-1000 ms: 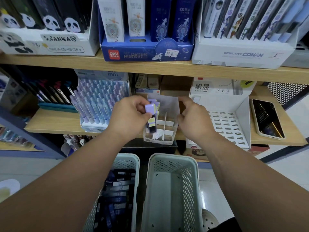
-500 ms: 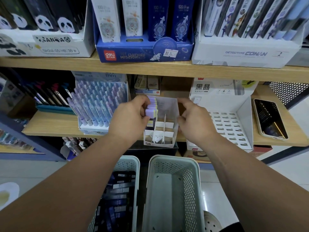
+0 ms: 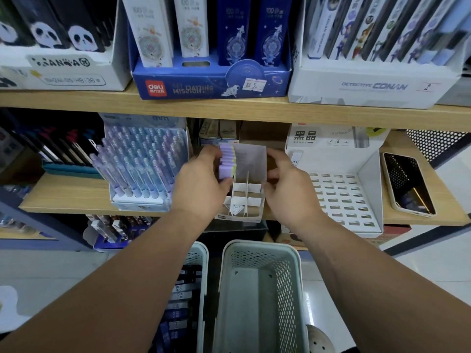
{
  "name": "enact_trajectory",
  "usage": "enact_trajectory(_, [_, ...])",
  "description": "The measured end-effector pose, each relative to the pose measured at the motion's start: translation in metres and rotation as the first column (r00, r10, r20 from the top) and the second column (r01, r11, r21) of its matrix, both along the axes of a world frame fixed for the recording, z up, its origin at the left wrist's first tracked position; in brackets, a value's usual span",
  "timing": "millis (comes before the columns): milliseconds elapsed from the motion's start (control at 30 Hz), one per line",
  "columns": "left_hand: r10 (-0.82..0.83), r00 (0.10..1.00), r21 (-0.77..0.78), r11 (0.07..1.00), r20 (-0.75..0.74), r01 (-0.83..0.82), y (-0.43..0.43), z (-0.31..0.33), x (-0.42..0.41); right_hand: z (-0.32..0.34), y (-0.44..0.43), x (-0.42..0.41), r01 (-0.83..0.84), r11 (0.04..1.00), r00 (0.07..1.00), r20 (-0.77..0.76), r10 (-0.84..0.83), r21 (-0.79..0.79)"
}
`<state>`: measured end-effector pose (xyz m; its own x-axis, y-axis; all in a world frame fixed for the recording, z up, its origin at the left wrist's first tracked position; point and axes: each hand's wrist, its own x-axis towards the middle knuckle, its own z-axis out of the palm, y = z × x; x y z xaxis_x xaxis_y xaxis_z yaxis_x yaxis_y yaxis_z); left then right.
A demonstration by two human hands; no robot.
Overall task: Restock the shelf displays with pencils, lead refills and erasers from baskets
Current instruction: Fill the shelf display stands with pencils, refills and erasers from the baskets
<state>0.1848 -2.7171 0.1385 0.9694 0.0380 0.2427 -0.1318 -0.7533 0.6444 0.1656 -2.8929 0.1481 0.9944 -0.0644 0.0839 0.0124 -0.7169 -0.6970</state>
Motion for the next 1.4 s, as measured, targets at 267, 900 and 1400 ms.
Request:
enact_trajectory(267, [0.014,0.999,0.004,1.000,-0.039,-0.014,0.007,-0.002,-0.013,0.005,-0.001,-0.006,0.023,0.998,0.998,0.067,-0.019,-0.063])
enact_trajectory(900, [0.207,0.719,0.369,0.926,-0.663,0.073,0.218,-0.055,-0.155,-0.064,0.087,-0.101,-0.603,0.770,0.751,-0.472,0.462,-0.206])
enact_trajectory(1400, [0.100,0.662,-0.170,0.928,-0.742,-0.331,0.229,-0.206,-0.191,-0.226,0.205,-0.081,-0.428,0.902,0.652,-0.711,0.263,-0.059])
